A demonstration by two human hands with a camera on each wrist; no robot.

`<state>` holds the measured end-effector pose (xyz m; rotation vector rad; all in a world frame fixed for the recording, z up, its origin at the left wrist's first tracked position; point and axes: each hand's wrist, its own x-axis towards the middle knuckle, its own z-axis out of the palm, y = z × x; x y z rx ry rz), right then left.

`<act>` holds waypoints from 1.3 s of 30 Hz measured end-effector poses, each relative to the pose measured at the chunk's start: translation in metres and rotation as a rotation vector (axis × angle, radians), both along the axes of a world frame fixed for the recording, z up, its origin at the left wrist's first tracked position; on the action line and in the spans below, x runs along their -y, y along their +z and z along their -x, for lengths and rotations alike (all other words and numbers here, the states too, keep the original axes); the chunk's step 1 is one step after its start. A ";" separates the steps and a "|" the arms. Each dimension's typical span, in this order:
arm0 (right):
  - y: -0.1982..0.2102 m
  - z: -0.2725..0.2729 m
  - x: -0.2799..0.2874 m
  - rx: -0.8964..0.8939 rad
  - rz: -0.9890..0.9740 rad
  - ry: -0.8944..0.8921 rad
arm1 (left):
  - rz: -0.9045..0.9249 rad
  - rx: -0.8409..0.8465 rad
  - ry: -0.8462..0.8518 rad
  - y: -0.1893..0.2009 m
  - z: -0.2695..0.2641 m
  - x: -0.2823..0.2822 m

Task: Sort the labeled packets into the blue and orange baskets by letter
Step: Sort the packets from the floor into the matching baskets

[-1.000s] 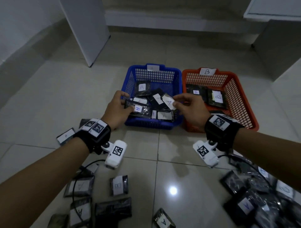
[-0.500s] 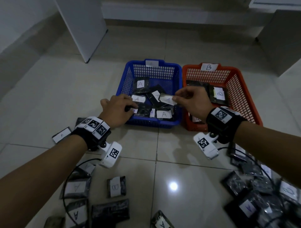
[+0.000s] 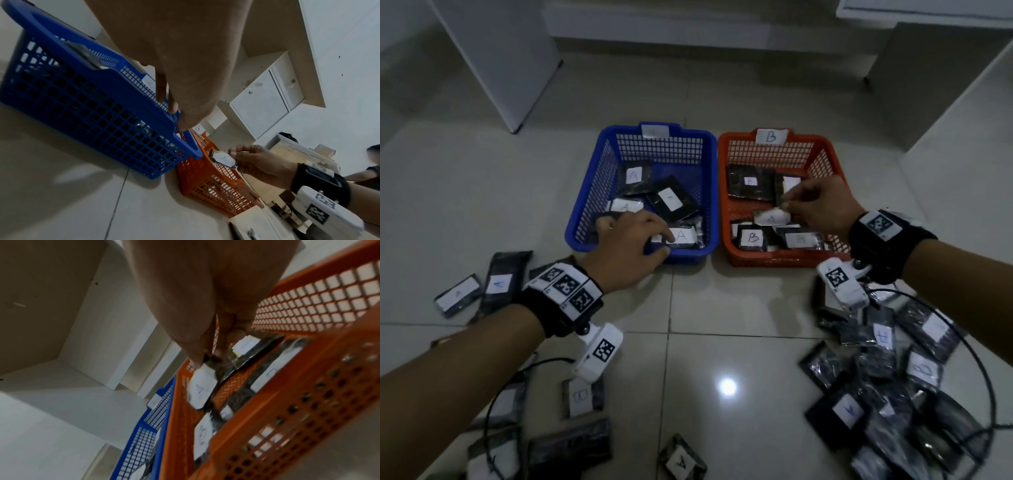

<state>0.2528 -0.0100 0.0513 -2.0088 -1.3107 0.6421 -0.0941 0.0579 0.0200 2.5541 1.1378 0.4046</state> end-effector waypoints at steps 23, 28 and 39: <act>0.006 -0.007 0.017 0.262 0.178 0.058 | -0.034 0.092 0.049 -0.007 0.041 0.031; 0.018 0.063 0.007 0.261 -0.136 0.234 | 0.096 0.126 -0.040 -0.013 0.081 0.041; -0.045 0.230 0.068 0.140 0.419 1.064 | 0.434 -0.525 -0.057 -0.043 0.136 0.096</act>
